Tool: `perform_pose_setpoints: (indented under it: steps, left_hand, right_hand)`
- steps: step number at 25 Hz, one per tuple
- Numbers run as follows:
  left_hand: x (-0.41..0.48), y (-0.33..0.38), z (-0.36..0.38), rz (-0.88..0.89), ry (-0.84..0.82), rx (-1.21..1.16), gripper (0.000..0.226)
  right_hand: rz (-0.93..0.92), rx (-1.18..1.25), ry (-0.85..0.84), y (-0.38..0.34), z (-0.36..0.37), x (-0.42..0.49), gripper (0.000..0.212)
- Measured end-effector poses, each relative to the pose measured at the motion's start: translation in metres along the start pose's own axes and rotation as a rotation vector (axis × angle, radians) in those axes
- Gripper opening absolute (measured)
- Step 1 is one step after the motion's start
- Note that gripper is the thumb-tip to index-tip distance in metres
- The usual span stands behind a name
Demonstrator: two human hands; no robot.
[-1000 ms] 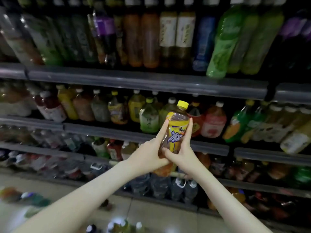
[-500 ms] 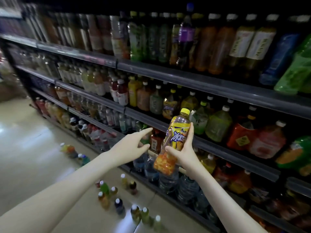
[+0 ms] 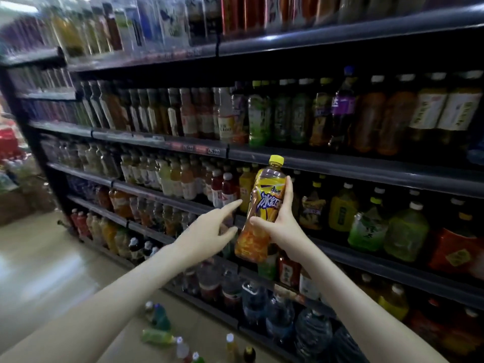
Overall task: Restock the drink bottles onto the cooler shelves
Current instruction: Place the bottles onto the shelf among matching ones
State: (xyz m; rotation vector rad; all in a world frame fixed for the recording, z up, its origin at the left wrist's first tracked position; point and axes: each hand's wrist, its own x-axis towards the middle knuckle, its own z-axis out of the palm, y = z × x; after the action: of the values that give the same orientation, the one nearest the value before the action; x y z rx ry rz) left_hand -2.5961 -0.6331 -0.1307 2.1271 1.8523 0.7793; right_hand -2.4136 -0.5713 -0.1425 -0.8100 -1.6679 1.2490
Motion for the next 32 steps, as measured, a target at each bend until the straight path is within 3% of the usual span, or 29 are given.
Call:
perform_pose_setpoints:
  steps: [6, 11, 13, 19, 22, 28, 32]
  left_hand:
    - [0.050, -0.075, -0.046, 0.133, -0.013, 0.014, 0.062]
    - [0.123, -0.078, -0.046, 0.208, 0.137, -0.099, 0.071]
    - [0.156, -0.076, -0.042, 0.205, 0.209, -0.133, 0.074]
    - [0.239, -0.056, -0.037, 0.221, 0.269, -0.103, 0.065]
    - [0.269, -0.038, -0.027, 0.282, 0.235, -0.118, 0.061]
    - [0.324, 0.001, 0.016, 0.409, 0.147, -0.219, 0.091]
    - [0.363, 0.026, 0.037, 0.485, -0.028, -0.291, 0.106]
  right_hand:
    - [-0.113, -0.059, 0.354, -0.017, 0.045, 0.062, 0.116]
    - [-0.268, -0.123, 0.846, -0.026, 0.005, 0.107, 0.120]
    - [-0.347, -0.187, 0.946, -0.032, -0.026, 0.133, 0.119]
    - [-0.420, -0.434, 1.003, -0.027, -0.084, 0.201, 0.103]
    - [-0.337, -0.552, 0.934, -0.015, -0.098, 0.225, 0.102]
    - [-0.264, -0.739, 0.784, 0.000, -0.113, 0.254, 0.107]
    - [-0.012, -0.826, 0.743, -0.007, -0.124, 0.267, 0.098]
